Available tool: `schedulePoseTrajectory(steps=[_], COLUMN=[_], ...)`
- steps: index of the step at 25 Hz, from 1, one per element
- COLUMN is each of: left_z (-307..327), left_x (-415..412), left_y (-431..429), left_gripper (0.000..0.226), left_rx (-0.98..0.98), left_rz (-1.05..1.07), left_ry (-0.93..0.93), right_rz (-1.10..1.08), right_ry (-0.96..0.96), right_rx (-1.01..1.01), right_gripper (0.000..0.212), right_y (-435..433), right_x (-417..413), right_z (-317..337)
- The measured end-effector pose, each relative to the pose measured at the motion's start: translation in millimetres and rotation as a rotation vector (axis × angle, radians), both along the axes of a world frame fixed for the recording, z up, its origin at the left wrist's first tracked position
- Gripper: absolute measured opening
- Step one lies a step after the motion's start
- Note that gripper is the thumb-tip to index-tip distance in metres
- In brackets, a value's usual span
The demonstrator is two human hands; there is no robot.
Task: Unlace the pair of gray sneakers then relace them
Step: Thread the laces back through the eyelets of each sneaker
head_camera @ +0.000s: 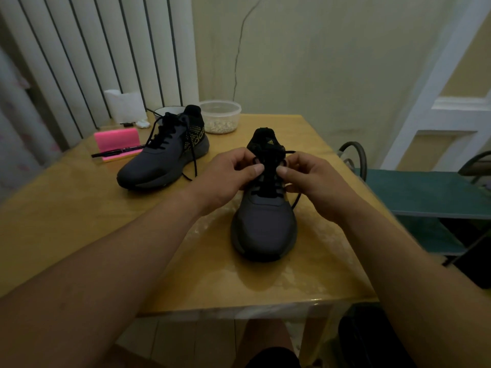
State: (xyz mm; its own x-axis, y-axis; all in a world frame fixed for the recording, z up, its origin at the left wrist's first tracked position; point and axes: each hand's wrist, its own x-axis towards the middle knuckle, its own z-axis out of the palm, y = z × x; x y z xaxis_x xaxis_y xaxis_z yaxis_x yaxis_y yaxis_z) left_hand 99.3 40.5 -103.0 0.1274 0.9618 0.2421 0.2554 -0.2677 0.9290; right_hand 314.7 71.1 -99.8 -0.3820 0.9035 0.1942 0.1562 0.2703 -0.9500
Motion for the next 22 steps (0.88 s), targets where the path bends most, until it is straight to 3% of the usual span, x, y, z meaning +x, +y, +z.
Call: schedulePoseTrajectory(steps=[5,9,16,19,22], left_z=[0.2,4.7,-6.9,-5.8,-1.6], left_x=[-1.1,-0.5,1.1,-1.7,-2.2], left_y=[3.1,4.1,-2.0,-10.6,-13.3], left_gripper=[0.009,0.01,0.005,0.004,0.013], left_rx=[0.077,0.057,0.102,0.171,0.148], left_rz=[0.09,0.109,0.062,0.039,0.038], left_ry=[0.126,0.124,0.05,0.188,0.225], right_rz=[0.017,-0.001,0.007,0.003,-0.031], right_ry=[0.027,0.028,0.009,0.003,-0.066], right_rx=[-0.143,-0.181,-0.017,0.033,0.061], right_gripper=[0.017,0.022,0.003,0.006,0.025], right_y=[-2.6,-0.1,-4.6,-8.8,-12.9], right_x=[-1.5,2.5,-0.8,2.5,0.4], right_z=[4.4,9.0,0.1,0.2,3.1])
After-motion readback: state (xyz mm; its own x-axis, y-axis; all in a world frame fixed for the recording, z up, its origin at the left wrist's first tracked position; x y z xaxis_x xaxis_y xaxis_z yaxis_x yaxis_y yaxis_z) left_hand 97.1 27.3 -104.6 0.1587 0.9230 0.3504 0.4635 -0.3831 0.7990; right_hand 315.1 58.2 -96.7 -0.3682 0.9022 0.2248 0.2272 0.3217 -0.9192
